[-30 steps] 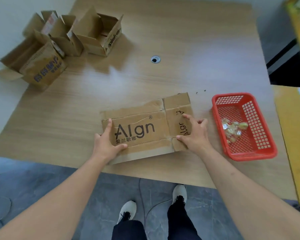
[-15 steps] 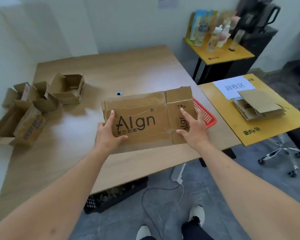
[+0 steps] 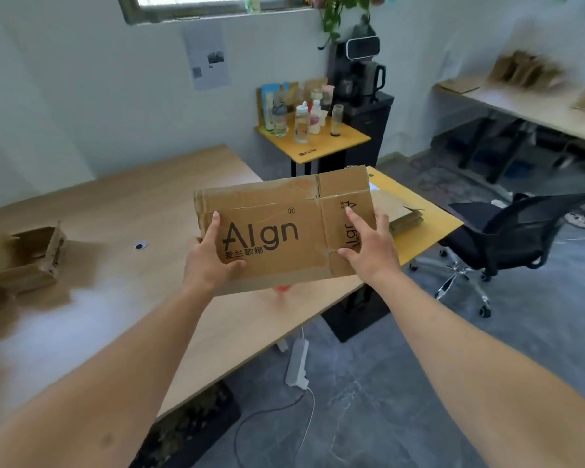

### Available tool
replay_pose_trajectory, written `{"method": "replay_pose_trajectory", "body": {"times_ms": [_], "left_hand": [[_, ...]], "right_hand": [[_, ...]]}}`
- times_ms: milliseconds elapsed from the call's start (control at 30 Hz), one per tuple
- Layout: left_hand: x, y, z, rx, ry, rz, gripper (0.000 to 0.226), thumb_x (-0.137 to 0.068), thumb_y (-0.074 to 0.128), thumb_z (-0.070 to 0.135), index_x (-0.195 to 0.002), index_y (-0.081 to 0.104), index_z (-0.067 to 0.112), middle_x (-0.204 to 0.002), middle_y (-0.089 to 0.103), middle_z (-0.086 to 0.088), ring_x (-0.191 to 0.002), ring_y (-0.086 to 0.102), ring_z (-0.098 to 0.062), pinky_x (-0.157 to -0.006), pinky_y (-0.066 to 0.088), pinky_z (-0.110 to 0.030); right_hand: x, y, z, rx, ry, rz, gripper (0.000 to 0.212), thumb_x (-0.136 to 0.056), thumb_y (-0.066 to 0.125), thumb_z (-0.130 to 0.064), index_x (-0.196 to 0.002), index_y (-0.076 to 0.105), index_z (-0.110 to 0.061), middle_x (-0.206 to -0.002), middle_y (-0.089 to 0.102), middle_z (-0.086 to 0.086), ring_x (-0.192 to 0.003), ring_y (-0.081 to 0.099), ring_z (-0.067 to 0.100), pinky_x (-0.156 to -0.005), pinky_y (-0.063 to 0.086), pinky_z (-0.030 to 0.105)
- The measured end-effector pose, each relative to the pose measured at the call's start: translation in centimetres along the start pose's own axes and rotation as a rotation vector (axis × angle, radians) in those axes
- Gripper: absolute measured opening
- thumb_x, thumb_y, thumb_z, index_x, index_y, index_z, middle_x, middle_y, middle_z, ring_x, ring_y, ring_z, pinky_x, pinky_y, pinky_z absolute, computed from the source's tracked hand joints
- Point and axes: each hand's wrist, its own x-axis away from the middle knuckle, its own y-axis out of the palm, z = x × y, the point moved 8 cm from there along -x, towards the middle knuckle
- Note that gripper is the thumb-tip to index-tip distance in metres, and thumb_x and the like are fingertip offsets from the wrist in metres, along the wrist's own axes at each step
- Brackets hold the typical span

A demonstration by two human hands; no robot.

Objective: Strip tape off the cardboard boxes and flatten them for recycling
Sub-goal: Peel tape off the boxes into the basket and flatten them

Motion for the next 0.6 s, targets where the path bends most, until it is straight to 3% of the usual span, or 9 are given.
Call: {"method": "replay_pose_trajectory", "body": {"times_ms": [333,600], "left_hand": [[-1.9,14.9,13.9,0.018,0.044,-0.049,0.114,-0.080,0.085,0.025,-0.159,0.006,0.048,-0.133,0.041,-0.007,-0.126,0.049,-0.028,-0.108,0.044,-0.053],[-7.8,24.7,19.4,0.038,0.035,-0.122,0.114,-0.080,0.086,0.026,-0.158,0.006,0.052,-0.126,0.037,-0.002,-0.125,0.049,-0.027,-0.107,0.046,-0.052]], "right_hand": [[-6.4,-9.3,15.7,0.053,0.070,0.021,0.083,-0.093,0.075,-0.033,-0.158,0.026,-0.049,-0.170,0.002,0.004,-0.142,0.036,0.036,-0.115,0.036,0.048],[-13.7,-10.3,24.6,0.058,0.153,0.005,0.084,-0.091,0.075,-0.041,-0.159,0.025,-0.046,-0.171,-0.001,0.006,-0.145,0.032,0.039,-0.118,0.030,0.050]]}}
